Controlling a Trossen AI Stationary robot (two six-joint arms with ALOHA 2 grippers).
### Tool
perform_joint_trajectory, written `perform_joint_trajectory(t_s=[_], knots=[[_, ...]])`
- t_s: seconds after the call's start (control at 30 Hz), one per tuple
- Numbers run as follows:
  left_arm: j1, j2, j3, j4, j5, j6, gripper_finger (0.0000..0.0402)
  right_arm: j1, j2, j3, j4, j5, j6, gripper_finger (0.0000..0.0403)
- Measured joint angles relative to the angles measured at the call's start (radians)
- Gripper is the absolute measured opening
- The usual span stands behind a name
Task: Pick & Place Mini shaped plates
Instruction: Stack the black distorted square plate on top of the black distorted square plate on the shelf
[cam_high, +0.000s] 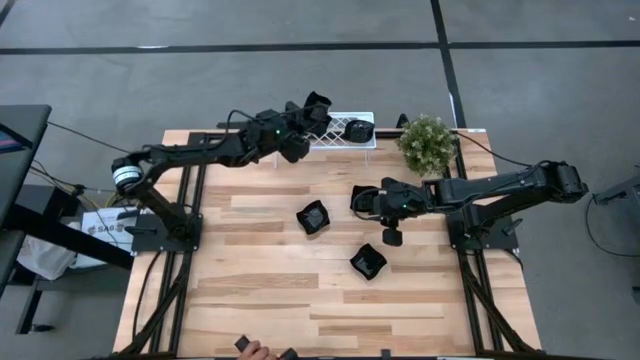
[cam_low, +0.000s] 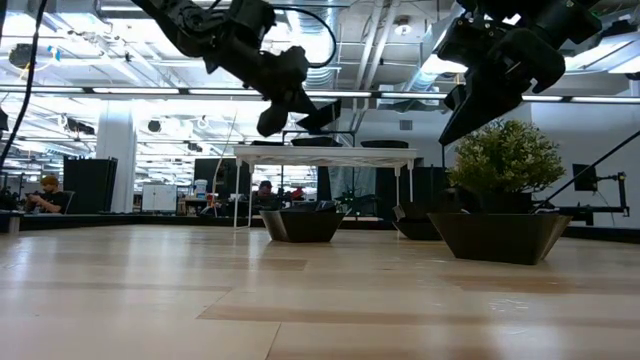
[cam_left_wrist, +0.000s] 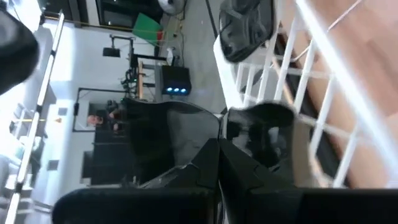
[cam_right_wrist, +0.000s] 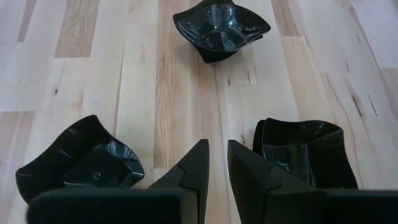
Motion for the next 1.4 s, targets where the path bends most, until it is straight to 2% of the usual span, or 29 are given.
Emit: perform_joint_trajectory(t_s=[0.3,0.43,0.8,1.13,1.3,1.4], knots=[[-0.023,0.0,0.0,-0.099,-0.028,-0.04,0.0006,0.0,0.0,0.0,-0.006,0.0,0.002,0.0053],[-0.024,0.0,0.0,-0.1,-0.063,-0.042,0.0006,0.0,0.0,0.0,-0.006,0.0,0.002,0.0053],[-0.024,0.0,0.0,-0.101,-0.065,-0.042,0.0014,0.0,0.0,0.0,-0.006,0.0,0.002,0.0053],[-0.024,0.0,0.0,-0.101,-0.065,-0.073,0.0069,0.0,0.0,0.0,-0.006,0.0,0.002,0.0053],[-0.032,-0.02,-0.001,-0.097,-0.126,-0.16,0.0085,0.004,0.0,0.0,-0.007,-0.003,0.025,0.0053],[-0.05,-0.063,-0.001,-0.106,-0.158,-0.283,0.0086,0.005,0.0,0.0,-0.017,-0.016,0.07,0.0053]])
